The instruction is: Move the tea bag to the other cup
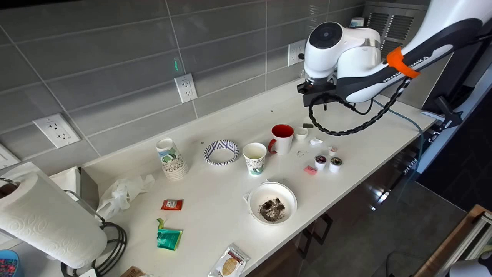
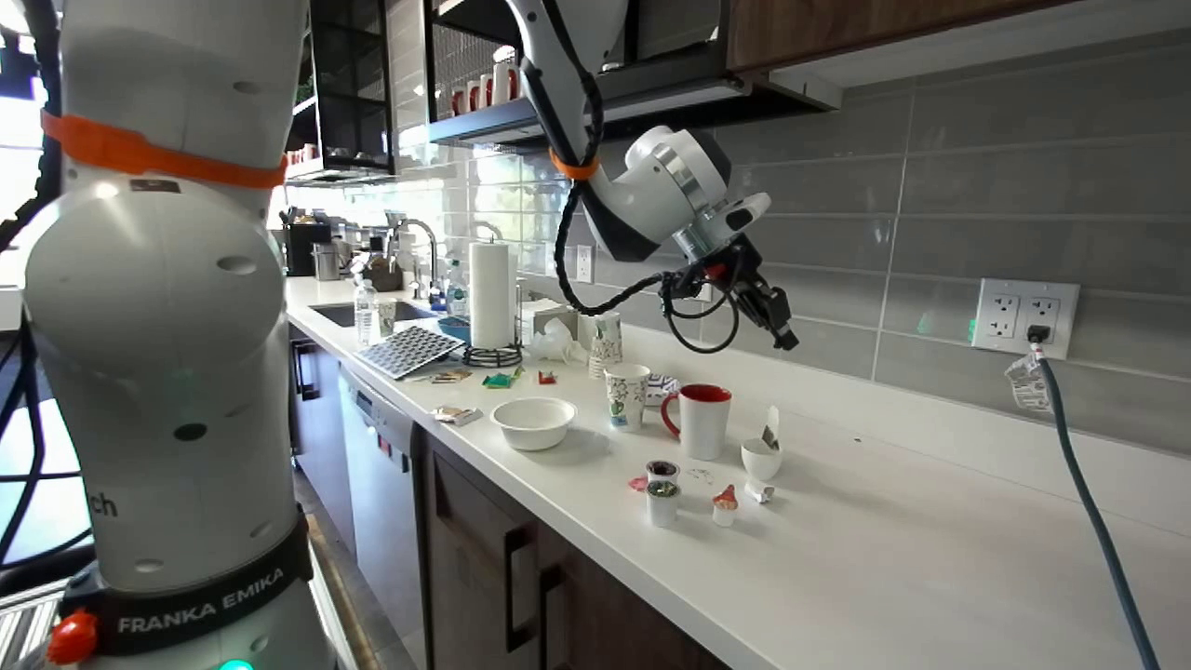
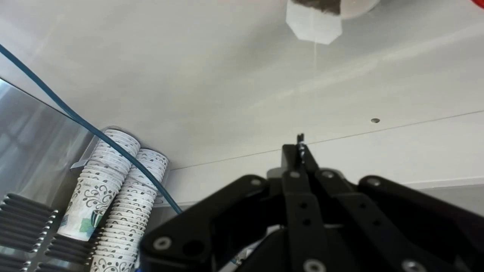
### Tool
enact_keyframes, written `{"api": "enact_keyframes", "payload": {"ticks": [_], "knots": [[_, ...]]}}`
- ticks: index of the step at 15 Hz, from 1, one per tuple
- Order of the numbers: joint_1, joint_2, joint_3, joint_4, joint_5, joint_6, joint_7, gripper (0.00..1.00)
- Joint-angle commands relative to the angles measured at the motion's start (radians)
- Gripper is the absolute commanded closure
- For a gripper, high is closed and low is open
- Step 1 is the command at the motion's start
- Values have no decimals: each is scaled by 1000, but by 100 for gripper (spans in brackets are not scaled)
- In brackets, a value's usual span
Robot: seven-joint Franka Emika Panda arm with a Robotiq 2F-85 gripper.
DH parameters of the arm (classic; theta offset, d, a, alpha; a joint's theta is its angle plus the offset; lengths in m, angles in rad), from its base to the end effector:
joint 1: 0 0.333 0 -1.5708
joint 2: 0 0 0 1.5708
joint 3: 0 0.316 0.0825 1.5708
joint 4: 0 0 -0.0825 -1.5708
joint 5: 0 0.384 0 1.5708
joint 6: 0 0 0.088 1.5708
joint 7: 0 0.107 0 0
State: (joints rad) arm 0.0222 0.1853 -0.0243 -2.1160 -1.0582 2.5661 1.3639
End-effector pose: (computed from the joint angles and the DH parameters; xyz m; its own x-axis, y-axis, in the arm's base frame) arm 0.5880 0.0127 0.3474 0.7082 -0.3282 0.6251 -0.5473 -0.8145 0.1924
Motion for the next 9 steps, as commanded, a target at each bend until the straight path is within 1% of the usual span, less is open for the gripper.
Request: {"api": "enact_keyframes", "payload": {"ticks": [1,9], "knots": [[-5,34,-9,21,30,35,1,100],[-2,69,-16,42,65,48,-2,100]]}}
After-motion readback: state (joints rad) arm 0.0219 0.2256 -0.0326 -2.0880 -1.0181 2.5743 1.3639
